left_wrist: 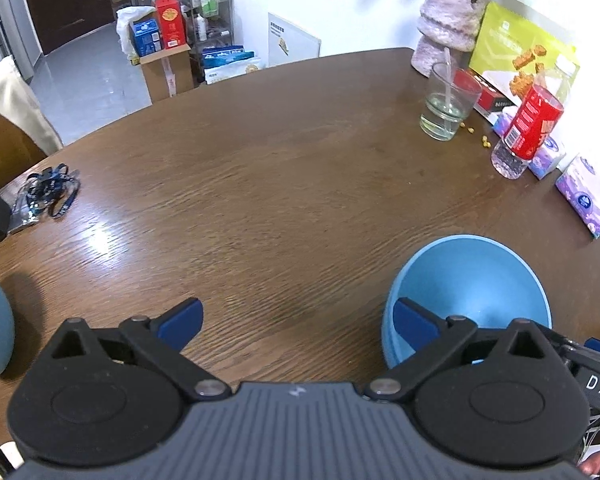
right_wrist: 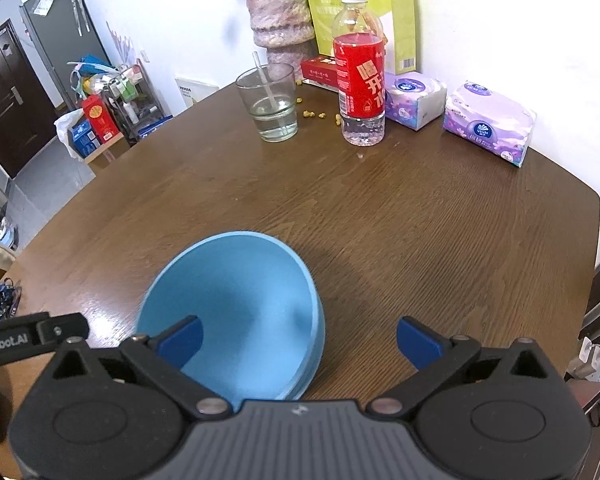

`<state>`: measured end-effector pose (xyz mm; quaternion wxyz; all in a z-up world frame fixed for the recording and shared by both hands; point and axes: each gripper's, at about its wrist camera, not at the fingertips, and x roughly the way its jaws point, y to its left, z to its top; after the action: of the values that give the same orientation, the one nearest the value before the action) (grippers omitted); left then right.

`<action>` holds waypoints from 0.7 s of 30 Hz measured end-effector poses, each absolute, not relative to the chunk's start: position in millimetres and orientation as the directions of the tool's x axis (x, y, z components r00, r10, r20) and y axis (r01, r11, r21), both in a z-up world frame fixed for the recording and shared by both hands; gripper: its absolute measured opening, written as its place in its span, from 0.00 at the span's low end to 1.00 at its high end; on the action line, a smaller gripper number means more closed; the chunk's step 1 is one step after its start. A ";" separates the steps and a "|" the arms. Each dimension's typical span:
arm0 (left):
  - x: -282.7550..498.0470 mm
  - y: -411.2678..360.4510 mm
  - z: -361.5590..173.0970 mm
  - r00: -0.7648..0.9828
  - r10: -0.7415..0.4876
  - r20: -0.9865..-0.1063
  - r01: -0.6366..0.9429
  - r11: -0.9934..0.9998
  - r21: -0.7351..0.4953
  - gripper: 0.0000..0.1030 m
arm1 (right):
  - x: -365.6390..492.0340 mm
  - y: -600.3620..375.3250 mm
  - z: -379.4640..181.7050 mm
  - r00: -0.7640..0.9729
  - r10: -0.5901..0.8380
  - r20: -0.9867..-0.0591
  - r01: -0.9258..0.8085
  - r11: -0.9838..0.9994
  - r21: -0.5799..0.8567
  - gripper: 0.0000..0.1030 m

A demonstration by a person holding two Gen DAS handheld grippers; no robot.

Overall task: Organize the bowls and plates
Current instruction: 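Move both open tools back toward the blue bowls beside the yellow mug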

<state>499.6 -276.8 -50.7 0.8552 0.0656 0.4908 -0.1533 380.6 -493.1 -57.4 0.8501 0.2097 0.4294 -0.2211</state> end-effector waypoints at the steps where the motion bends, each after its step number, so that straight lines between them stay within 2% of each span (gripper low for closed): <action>1: 498.9 -273.1 -49.2 0.474 -0.198 -0.858 0.322 0.946 -0.041 1.00 | 380.2 -490.6 -55.9 0.535 -0.198 -0.821 0.556 0.814 0.166 1.00; 21: 499.7 -174.1 -23.6 0.535 -0.146 -0.832 0.198 0.979 -0.044 1.00 | 403.0 -406.5 -21.9 0.608 -0.136 -0.782 0.434 0.882 0.184 1.00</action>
<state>499.7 -174.1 -23.6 0.8757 0.0279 0.4719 -0.0981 403.0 -406.5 -21.9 0.8784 0.1807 0.4117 -0.1622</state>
